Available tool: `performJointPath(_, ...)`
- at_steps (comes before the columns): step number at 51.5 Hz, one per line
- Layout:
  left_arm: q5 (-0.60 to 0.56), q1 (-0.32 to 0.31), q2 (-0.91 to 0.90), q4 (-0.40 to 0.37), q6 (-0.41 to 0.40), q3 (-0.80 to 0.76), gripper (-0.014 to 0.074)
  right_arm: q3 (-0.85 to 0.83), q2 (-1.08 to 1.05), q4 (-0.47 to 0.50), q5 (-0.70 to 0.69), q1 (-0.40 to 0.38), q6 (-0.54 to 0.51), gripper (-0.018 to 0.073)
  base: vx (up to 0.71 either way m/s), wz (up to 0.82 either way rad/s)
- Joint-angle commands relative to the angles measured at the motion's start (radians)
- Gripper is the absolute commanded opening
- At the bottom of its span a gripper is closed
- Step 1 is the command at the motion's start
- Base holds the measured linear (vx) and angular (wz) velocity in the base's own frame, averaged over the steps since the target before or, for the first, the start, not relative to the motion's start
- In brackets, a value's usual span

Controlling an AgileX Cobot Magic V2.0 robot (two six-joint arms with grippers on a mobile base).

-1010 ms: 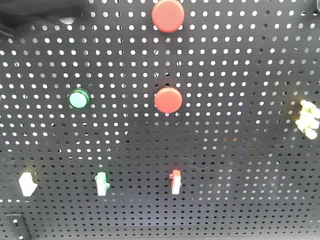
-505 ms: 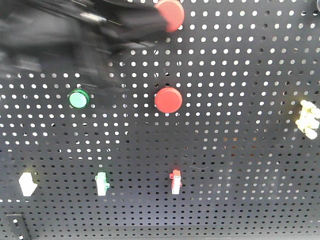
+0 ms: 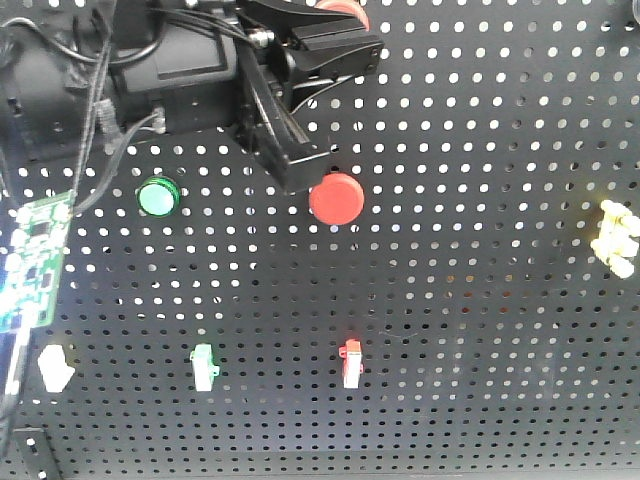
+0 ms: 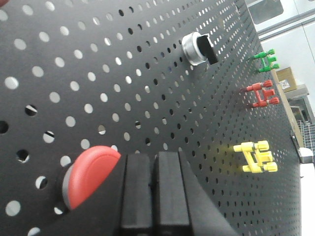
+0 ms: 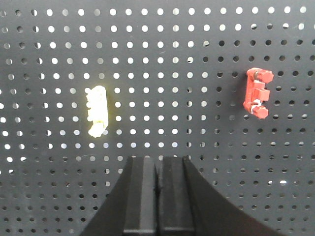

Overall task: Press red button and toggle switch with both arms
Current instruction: 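Raise the left gripper and press the upper red mushroom button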

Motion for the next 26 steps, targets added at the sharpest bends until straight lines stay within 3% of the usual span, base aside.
performJointPath(1, -0.115, -0.003, -0.011, -0.04, -0.01, -0.034, 0.0001, -0.033, 0.013, -0.005, -0.08, -0.004, -0.012, 0.0, 0.0, 0.0)
performJointPath(13, -0.183, -0.003, 0.009, 0.035, -0.084, -0.034, 0.0001, -0.033, 0.013, -0.005, -0.084, -0.004, -0.012, 0.0, 0.0, 0.0)
performJointPath(18, -0.166, -0.003, 0.008, 0.072, -0.089, -0.034, 0.0001, -0.033, 0.013, -0.005, -0.084, -0.004, -0.012, 0.0, 0.0, 0.0)
performJointPath(26, -0.096, -0.003, -0.028, 0.069, -0.087, -0.034, 0.0001, -0.033, 0.013, -0.005, -0.084, -0.004, -0.012, 0.0, 0.0, 0.0)
